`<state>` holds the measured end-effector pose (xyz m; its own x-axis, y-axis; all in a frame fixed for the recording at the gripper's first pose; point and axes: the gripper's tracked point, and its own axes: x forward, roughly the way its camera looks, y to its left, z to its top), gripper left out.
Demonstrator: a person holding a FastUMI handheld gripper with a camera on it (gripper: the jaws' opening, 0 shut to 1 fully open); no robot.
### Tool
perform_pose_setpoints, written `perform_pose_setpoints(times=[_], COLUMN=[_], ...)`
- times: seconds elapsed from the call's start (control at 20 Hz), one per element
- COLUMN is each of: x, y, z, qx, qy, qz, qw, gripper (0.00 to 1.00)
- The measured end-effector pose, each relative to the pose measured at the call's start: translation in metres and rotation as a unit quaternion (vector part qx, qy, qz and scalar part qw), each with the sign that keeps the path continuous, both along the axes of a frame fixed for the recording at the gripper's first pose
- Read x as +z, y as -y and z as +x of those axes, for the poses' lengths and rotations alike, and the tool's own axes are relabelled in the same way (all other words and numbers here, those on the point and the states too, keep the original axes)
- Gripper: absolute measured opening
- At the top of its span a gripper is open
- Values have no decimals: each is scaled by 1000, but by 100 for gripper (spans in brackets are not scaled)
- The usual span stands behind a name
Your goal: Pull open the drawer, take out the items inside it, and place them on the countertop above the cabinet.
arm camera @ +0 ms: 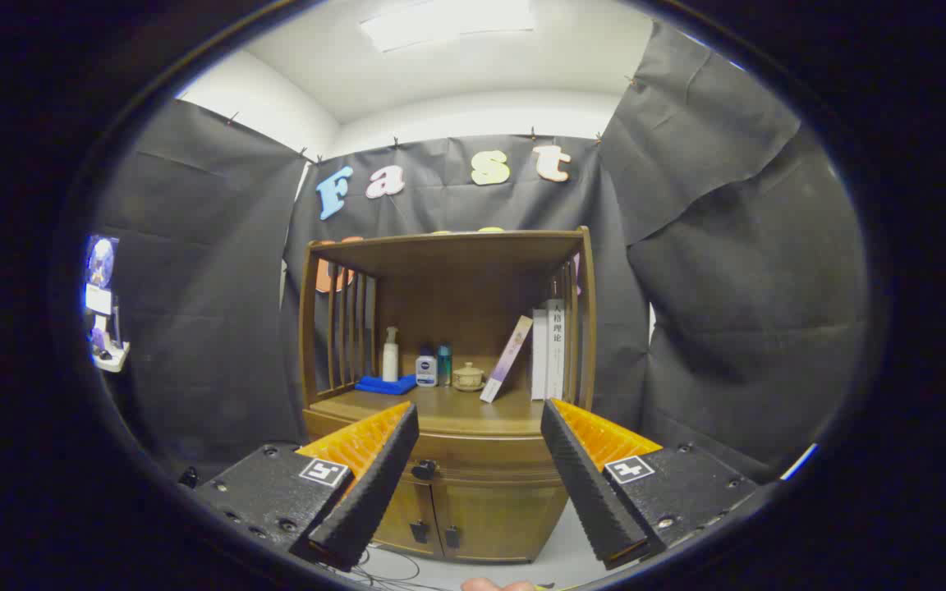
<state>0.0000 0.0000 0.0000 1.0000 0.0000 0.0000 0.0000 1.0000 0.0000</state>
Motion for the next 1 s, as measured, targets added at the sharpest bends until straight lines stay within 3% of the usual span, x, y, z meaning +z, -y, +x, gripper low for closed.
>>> perform_pose_setpoints(times=[1.0], x=[13], y=[-12], z=[7], qx=[5], qy=[6], qz=[-3], qw=[1000], gripper=[99])
